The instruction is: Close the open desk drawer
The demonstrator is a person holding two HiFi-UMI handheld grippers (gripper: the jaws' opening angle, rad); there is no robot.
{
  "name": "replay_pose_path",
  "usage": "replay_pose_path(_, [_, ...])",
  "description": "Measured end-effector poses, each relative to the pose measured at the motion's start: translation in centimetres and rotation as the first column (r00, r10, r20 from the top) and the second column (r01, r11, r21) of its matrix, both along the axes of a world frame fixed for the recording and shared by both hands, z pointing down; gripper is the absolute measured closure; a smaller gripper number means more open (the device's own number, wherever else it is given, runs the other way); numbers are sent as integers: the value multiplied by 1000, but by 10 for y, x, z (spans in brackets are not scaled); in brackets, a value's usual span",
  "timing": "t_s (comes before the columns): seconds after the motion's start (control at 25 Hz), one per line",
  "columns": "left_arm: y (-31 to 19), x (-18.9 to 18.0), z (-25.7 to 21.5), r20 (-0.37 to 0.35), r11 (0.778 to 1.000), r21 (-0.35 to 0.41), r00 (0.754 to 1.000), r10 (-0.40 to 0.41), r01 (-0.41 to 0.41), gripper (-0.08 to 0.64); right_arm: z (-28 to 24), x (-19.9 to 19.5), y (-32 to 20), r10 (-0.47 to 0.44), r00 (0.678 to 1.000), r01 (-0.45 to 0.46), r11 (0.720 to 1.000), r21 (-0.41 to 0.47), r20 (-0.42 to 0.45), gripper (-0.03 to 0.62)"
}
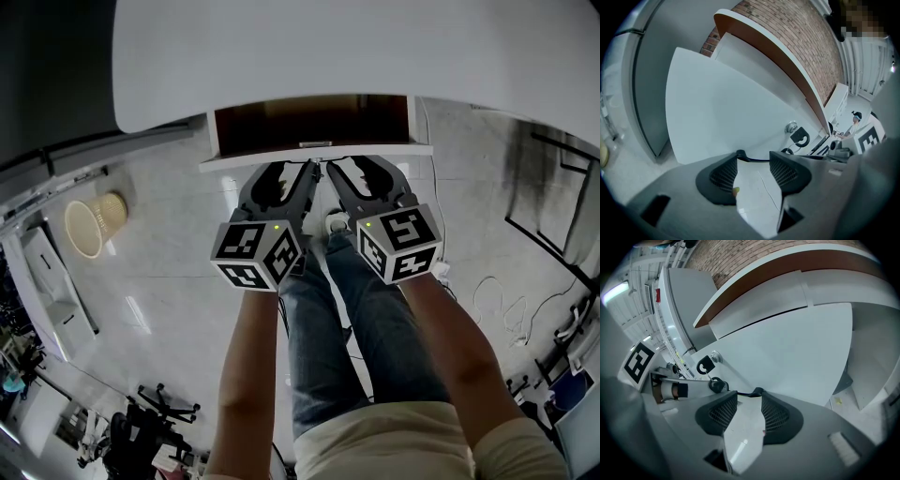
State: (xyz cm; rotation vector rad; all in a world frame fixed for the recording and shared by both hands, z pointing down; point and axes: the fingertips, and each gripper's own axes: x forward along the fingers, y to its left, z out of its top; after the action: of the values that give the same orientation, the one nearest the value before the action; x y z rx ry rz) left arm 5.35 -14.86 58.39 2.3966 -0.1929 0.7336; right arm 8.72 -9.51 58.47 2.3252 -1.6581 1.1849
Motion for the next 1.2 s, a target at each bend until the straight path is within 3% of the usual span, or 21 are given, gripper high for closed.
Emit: replay_pose_path(1.2, [-45, 54, -1, -27, 999, 32, 1000, 7, -7, 344, 0, 54, -45, 6, 998, -3, 999, 38, -58, 425])
